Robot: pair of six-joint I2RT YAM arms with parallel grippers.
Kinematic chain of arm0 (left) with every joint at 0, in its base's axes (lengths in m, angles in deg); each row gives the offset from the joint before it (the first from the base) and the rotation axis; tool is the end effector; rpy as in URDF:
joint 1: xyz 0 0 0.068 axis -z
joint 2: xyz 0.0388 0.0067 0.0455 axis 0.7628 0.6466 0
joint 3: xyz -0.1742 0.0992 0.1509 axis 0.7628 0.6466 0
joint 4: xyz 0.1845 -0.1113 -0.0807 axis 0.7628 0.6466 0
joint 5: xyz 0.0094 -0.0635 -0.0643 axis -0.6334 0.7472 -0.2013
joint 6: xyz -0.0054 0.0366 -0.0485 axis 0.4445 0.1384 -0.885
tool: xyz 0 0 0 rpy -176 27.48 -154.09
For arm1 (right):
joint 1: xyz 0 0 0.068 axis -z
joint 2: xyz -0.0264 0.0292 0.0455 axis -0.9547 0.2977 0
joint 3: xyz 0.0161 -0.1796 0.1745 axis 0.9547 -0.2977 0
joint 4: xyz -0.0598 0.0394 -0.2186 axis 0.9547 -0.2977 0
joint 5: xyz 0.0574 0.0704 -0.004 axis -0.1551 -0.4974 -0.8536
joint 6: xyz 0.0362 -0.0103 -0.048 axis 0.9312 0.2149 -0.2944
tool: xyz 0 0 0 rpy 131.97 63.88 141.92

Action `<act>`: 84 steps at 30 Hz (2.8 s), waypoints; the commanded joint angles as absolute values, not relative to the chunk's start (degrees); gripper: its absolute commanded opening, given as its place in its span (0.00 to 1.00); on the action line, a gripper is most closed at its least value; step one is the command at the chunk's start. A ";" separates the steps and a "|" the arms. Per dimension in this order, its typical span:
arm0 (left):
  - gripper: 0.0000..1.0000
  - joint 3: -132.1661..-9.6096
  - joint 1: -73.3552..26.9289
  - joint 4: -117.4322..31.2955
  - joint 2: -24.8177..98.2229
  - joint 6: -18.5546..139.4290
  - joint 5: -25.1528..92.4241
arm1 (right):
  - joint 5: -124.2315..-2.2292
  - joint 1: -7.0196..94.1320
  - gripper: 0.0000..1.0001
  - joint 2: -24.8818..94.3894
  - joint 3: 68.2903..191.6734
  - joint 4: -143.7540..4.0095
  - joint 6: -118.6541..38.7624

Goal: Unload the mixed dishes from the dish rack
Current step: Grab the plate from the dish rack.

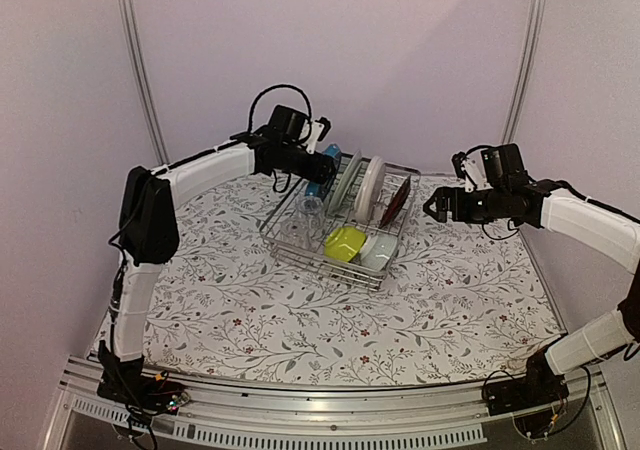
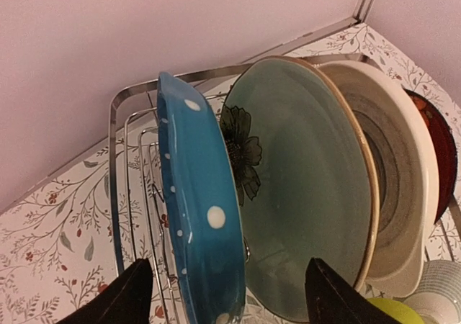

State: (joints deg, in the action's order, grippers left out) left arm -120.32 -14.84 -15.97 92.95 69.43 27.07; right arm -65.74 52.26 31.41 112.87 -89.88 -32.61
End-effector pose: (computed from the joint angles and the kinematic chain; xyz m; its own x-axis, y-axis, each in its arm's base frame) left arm 0.4067 -0.2850 0.2473 -0.4974 0.2915 -0.8171 0.5695 0.8202 -0.0540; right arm 0.2588 0.1050 0.2603 -0.6969 -0.0027 -0.7172 -0.3094 0.9033 0.2972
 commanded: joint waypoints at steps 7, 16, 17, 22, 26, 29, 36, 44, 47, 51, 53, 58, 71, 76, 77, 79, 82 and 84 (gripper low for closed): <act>0.57 -129.63 -12.45 -11.30 100.23 73.28 18.00 | -65.08 52.82 0.99 31.46 111.96 -90.70 -32.35; 0.44 -134.18 -12.43 -9.81 104.03 70.06 18.32 | -64.86 52.97 0.99 31.19 111.22 -90.49 -32.35; 0.43 -134.42 -12.44 -9.80 104.29 69.57 18.52 | -64.82 52.97 0.99 31.13 111.17 -90.51 -32.35; 0.38 -135.72 -12.19 -9.80 105.76 68.78 18.21 | -64.64 53.09 0.99 30.93 110.87 -90.45 -32.35; 0.35 -137.45 -12.05 -9.09 107.17 68.62 15.45 | -64.60 53.22 0.99 30.88 110.47 -90.41 -32.33; 0.33 -137.76 -12.00 -9.08 107.70 68.76 14.23 | -64.51 53.36 0.99 30.67 110.24 -90.38 -32.26; 0.20 -138.59 -11.92 -9.02 107.85 67.96 14.74 | -64.54 53.50 0.99 30.79 110.40 -90.46 -32.32; 0.08 -138.57 -11.54 -10.74 105.53 67.49 14.79 | -64.68 53.52 0.99 31.01 110.66 -90.43 -32.17; 0.02 -138.43 -11.48 -11.35 104.52 67.41 14.64 | -64.76 53.52 0.99 30.93 110.77 -90.46 -32.22; 0.00 -137.60 -11.48 -12.85 102.70 66.76 14.59 | -64.98 53.52 0.99 30.93 110.86 -90.51 -32.20; 0.00 -136.74 -11.48 -13.69 101.58 66.37 14.81 | -64.95 53.52 0.99 30.85 110.94 -90.47 -32.17; 0.00 -134.94 -11.48 -15.33 98.65 65.59 15.60 | -64.99 53.52 0.99 30.67 111.08 -90.47 -32.25; 0.00 -131.41 -11.48 -19.40 93.51 65.03 17.20 | -65.08 53.52 0.99 30.07 111.04 -90.65 -32.14; 0.00 -130.72 -11.48 -20.21 92.29 64.76 17.78 | -64.96 53.55 0.99 29.58 110.95 -90.85 -32.17; 0.00 -130.61 -11.46 -20.40 91.88 64.66 17.87 | -64.99 53.53 0.99 29.54 110.95 -90.83 -32.17; 0.00 -130.07 -11.48 -20.77 90.76 64.46 18.27 | -64.95 53.53 0.99 29.46 110.87 -90.91 -32.13; 0.00 -128.79 -11.48 -21.73 88.40 64.29 19.18 | -64.99 53.53 0.99 29.26 110.91 -90.99 -32.16; 0.00 -127.80 -11.48 -22.29 86.82 64.24 19.60 | -65.02 53.54 0.99 29.26 110.97 -90.91 -32.13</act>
